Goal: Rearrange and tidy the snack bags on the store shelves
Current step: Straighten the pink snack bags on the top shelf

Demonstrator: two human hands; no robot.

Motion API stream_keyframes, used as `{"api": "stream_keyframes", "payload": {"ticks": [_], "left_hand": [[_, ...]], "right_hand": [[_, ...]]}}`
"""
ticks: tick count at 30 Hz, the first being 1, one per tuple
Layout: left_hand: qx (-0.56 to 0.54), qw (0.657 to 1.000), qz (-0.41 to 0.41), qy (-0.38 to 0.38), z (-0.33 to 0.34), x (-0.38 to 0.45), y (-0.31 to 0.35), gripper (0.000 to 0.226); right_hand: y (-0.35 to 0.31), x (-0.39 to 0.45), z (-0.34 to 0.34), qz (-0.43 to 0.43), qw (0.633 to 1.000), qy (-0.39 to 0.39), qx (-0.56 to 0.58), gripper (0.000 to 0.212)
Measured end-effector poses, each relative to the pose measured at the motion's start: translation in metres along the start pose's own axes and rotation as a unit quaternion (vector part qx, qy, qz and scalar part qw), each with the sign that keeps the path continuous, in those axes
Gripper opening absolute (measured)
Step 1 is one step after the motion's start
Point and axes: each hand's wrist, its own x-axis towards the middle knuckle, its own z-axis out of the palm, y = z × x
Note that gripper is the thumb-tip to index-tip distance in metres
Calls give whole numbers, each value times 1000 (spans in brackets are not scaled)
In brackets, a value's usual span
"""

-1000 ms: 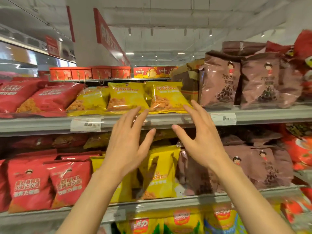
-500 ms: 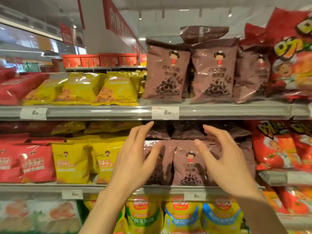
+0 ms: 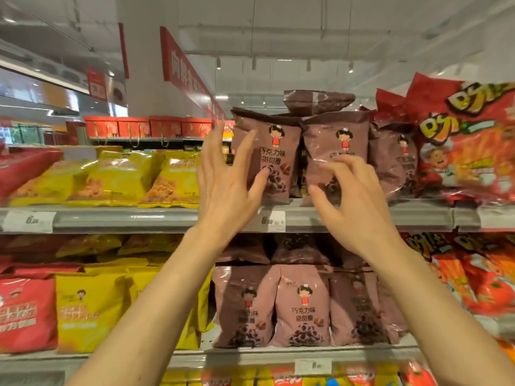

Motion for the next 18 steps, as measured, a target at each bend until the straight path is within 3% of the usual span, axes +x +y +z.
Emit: {"api": "stream_keyframes", "payload": {"ticks": [3,9,18], "left_hand": [[18,999,33,-14,17,20,3,66],[1,997,-45,-67,36,30,10,80],[-7,995,-55,-81,40,29,13,79]], "right_hand": [[0,23,13,2,997,34,-70,53],[12,43,39,57,993,-6,-107,91],[16,53,34,48,988,-10,-144,92]]}}
